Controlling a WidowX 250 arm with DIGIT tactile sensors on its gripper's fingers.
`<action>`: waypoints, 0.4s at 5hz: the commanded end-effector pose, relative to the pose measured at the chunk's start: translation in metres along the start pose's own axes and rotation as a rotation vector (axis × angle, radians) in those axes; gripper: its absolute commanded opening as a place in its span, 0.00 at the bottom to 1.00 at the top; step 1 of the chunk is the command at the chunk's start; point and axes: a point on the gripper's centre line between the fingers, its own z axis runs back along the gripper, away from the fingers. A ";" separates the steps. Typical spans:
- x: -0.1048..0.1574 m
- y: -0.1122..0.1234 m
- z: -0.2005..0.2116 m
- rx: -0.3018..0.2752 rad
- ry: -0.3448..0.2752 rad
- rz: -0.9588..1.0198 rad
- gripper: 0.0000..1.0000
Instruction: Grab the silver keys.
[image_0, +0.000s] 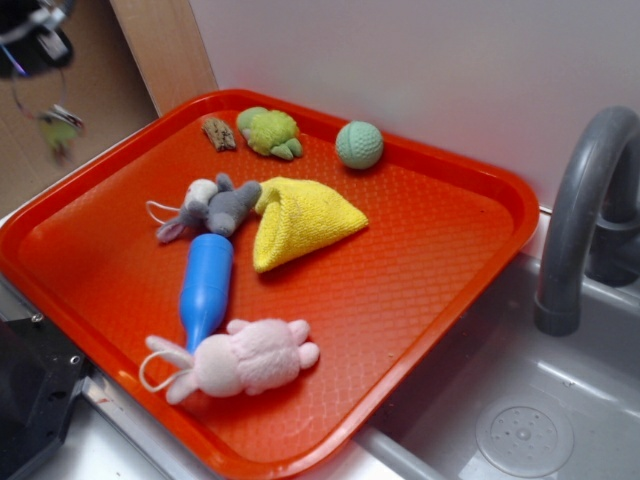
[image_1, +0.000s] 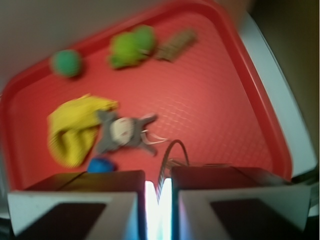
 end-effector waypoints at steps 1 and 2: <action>0.030 -0.017 0.051 -0.011 0.010 -0.263 0.00; 0.035 -0.018 0.036 0.038 0.042 -0.254 0.00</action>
